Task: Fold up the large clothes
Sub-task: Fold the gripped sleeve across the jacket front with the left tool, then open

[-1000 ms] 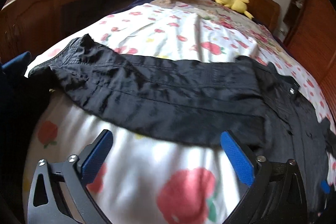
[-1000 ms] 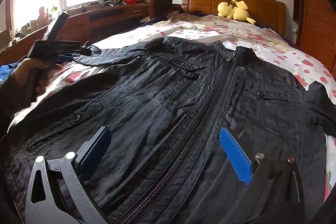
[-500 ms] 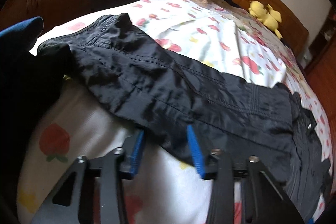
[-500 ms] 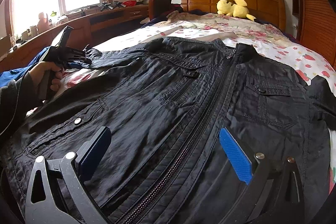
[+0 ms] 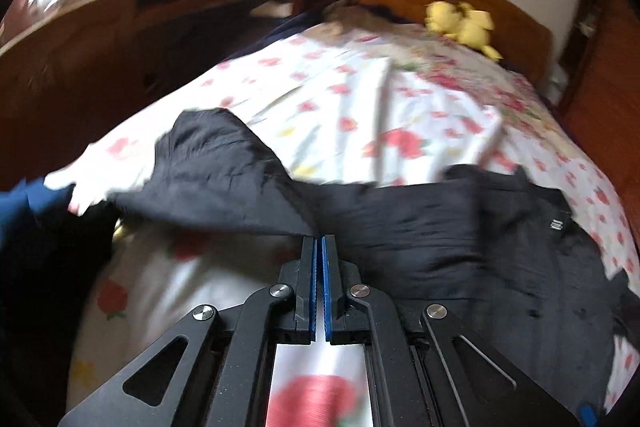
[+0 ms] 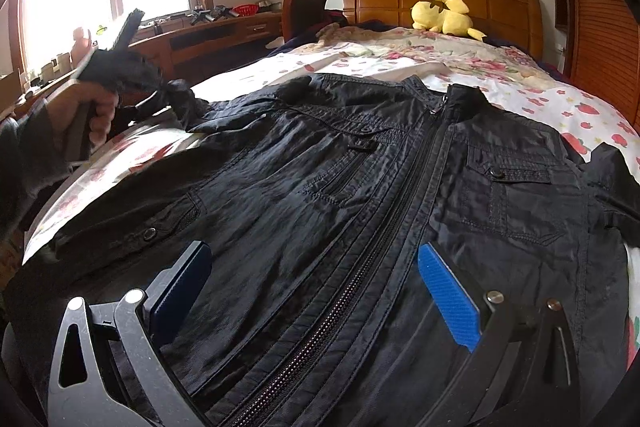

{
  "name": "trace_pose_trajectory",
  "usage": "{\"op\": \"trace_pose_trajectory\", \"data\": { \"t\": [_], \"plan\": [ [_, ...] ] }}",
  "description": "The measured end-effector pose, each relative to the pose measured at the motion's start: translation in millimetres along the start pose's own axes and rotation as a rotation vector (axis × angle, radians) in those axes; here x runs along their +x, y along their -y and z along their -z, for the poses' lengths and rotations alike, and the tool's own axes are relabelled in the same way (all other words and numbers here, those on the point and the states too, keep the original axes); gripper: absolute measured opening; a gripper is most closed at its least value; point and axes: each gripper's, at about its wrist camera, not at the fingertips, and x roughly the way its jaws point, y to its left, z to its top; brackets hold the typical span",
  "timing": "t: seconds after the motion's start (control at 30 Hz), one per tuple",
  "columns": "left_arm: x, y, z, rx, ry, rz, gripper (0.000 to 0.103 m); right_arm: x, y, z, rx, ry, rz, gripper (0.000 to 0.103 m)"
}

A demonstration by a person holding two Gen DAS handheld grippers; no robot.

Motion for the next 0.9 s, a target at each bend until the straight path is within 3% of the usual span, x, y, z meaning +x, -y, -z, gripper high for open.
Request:
{"op": "trace_pose_trajectory", "data": {
  "t": [0.27,0.4,0.57,0.63,0.73,0.9],
  "plan": [
    [-70.1,115.1,3.3,0.241,0.085,0.12,0.002,-9.8,7.0,-4.0,0.047,0.01,-0.028,0.103],
    [-90.9,140.3,11.2,0.299,0.099,0.172,0.002,-20.0,11.5,-5.4,0.066,0.026,-0.035,0.103],
    [-82.0,120.5,9.4,0.266,0.074,0.158,0.006,-20.0,14.3,-2.6,0.074,0.025,-0.027,0.103],
    [-69.4,113.3,7.7,0.243,0.032,0.127,0.027,-18.5,14.1,-1.9,0.073,0.021,-0.026,0.103],
    [-45.6,86.8,5.8,0.198,-0.013,0.102,0.051,-15.9,13.1,-0.9,0.068,0.013,-0.025,0.103],
    [3.3,49.5,4.1,0.127,-0.089,0.049,0.055,-10.6,13.6,0.7,0.068,0.0,-0.028,0.103]
  ]
}}
